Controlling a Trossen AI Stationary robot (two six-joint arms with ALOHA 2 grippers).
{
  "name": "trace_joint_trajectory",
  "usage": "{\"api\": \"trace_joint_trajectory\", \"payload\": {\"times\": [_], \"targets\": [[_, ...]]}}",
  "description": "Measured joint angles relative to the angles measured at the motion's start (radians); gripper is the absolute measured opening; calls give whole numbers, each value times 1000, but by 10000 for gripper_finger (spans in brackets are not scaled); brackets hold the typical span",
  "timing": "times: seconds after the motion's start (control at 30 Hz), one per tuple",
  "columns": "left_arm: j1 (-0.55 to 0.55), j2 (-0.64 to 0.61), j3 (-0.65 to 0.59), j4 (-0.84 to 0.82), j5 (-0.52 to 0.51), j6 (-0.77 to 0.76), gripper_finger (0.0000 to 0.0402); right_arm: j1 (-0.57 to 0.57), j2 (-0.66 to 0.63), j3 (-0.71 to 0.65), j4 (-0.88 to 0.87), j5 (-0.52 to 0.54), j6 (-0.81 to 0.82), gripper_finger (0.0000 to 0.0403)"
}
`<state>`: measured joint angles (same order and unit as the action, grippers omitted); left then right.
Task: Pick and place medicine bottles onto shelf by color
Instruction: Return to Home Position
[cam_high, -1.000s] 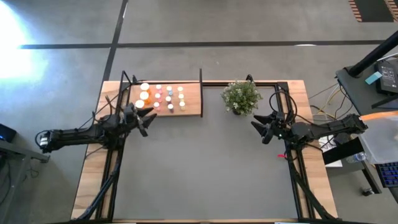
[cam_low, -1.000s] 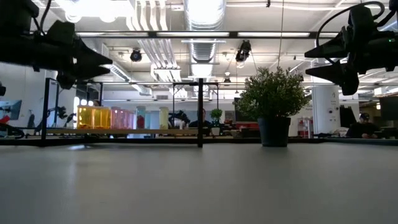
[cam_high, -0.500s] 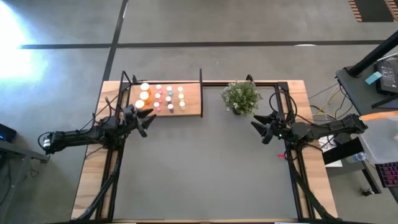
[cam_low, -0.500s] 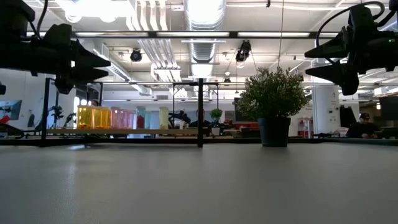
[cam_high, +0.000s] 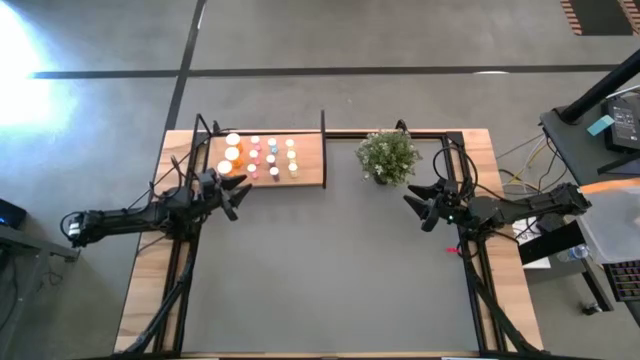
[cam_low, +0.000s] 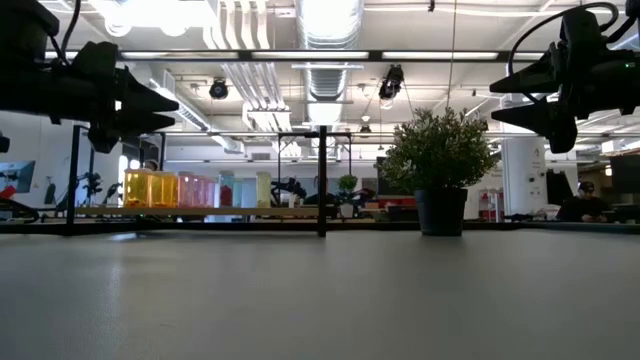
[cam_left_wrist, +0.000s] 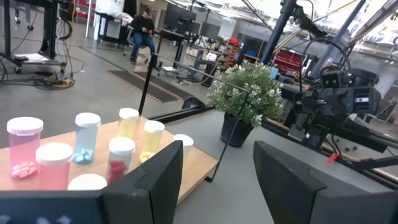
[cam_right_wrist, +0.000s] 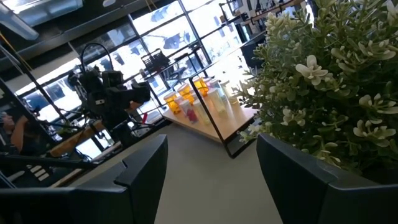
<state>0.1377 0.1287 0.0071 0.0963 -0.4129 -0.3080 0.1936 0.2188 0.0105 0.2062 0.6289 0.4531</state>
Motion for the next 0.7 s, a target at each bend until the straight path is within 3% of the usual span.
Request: {"api": "trace_joint_trajectory", "payload": {"times": [0.7], "targets": [[0, 66, -2, 0, 0, 1, 180, 0, 0, 0, 0, 0, 0, 237]]}}
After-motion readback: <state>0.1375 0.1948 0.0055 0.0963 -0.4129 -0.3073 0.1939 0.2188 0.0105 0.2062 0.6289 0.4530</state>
